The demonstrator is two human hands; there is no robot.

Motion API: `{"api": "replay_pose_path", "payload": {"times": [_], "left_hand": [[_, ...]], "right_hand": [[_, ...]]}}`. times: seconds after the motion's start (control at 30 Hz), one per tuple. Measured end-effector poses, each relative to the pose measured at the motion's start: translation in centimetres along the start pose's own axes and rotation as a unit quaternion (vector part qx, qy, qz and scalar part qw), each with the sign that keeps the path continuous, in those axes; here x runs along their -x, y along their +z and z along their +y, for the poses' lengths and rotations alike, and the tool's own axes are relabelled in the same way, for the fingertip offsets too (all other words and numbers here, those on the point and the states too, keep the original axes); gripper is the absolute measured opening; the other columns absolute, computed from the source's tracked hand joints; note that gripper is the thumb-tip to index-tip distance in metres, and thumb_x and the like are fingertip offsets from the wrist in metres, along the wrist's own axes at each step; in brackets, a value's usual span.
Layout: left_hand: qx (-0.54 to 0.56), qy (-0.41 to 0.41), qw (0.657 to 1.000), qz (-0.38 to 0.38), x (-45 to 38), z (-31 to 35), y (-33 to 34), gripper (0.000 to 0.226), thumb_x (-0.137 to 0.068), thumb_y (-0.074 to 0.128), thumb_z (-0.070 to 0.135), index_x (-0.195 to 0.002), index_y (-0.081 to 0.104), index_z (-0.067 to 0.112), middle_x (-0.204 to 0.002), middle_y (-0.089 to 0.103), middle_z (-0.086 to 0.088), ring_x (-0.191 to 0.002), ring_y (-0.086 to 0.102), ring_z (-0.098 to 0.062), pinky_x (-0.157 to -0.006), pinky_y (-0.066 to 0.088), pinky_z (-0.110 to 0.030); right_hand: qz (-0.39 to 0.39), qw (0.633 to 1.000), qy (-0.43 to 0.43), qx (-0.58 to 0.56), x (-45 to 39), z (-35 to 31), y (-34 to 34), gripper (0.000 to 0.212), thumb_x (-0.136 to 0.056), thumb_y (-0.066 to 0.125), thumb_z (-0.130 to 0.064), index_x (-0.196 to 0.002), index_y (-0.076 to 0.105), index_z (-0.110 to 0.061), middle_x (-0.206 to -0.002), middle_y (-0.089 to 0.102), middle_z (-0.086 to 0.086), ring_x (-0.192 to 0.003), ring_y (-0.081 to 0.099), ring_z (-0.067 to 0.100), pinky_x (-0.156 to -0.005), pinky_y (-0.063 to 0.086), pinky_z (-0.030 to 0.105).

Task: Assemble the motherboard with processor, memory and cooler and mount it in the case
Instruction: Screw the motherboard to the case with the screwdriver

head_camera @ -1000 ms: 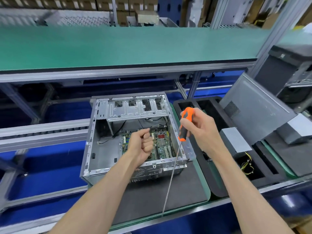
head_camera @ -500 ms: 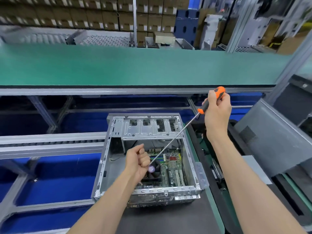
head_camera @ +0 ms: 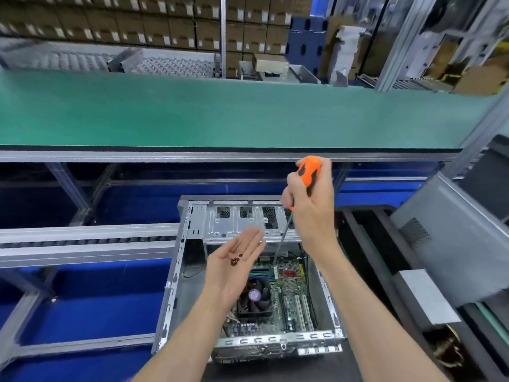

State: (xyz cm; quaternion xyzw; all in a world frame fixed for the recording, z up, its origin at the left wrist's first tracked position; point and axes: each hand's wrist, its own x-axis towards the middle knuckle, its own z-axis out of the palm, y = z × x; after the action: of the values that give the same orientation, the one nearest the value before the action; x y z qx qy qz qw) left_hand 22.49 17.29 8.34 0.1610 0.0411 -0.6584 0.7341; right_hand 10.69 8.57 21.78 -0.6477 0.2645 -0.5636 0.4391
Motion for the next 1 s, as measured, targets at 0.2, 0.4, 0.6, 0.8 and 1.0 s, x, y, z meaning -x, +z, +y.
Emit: {"api": "replay_pose_path", "payload": {"times": [0.2, 0.4, 0.6, 0.8, 1.0], "left_hand": [[0.019, -0.004, 1.000, -0.010, -1.1, 0.9, 0.6, 0.062, -0.080, 0.025, -0.017, -0.141, 0.037, -0.015, -0.141, 0.048, -0.034, -0.131, 0.050, -0.047, -0.113, 0.036, -0.054], [0.052, -0.002, 0.993, -0.103, -1.2, 1.0, 3.5, 0.071, -0.076, 0.006, -0.018, -0.138, 0.040, -0.018, -0.132, 0.053, -0.037, -0.118, 0.060, -0.046, -0.099, 0.051, -0.047], [-0.033, 0.030, 0.995, -0.092, -1.2, 1.1, 5.1, 0.063, -0.077, 0.016, -0.017, -0.120, 0.062, -0.016, -0.125, 0.060, -0.028, -0.112, 0.064, -0.036, -0.087, 0.057, -0.030], [-0.028, 0.047, 0.996, -0.065, -1.2, 1.1, 5.5, 0.060, -0.082, 0.016, -0.016, -0.120, 0.061, -0.017, -0.135, 0.053, -0.029, -0.123, 0.054, -0.037, -0.094, 0.056, -0.035], [-0.042, 0.051, 0.995, -0.068, -1.2, 1.3, 5.7, 0.056, -0.079, 0.020, -0.016, -0.108, 0.068, -0.014, -0.116, 0.059, -0.025, -0.102, 0.063, -0.033, -0.091, 0.058, -0.036]], "right_hand": [[-0.040, 0.994, 0.010, 0.103, 1.2, 1.9, 1.5, 0.016, -0.090, 0.065, -0.010, -0.081, 0.056, -0.020, -0.060, 0.038, 0.002, -0.054, 0.034, 0.023, -0.052, 0.036, 0.037], [-0.154, 0.968, 0.018, 0.195, 1.9, 3.4, 2.1, 0.013, -0.080, 0.068, -0.001, -0.079, 0.068, -0.014, -0.066, 0.063, 0.006, -0.062, 0.053, 0.024, -0.059, 0.045, 0.035], [-0.203, 0.947, 0.007, 0.249, 2.2, 4.3, 2.2, 0.011, -0.075, 0.072, -0.004, -0.069, 0.064, -0.008, -0.057, 0.055, -0.002, -0.055, 0.045, 0.013, -0.053, 0.037, 0.022], [-0.208, 0.932, -0.014, 0.297, 2.1, 4.9, 2.6, 0.025, -0.079, 0.071, -0.006, -0.067, 0.054, -0.020, -0.063, 0.056, 0.000, -0.059, 0.049, 0.021, -0.056, 0.040, 0.032], [-0.219, 0.917, -0.006, 0.332, 2.1, 5.5, 2.9, 0.035, -0.084, 0.068, -0.005, -0.081, 0.044, -0.030, -0.071, 0.046, -0.005, -0.063, 0.041, 0.016, -0.056, 0.025, 0.022]]}}
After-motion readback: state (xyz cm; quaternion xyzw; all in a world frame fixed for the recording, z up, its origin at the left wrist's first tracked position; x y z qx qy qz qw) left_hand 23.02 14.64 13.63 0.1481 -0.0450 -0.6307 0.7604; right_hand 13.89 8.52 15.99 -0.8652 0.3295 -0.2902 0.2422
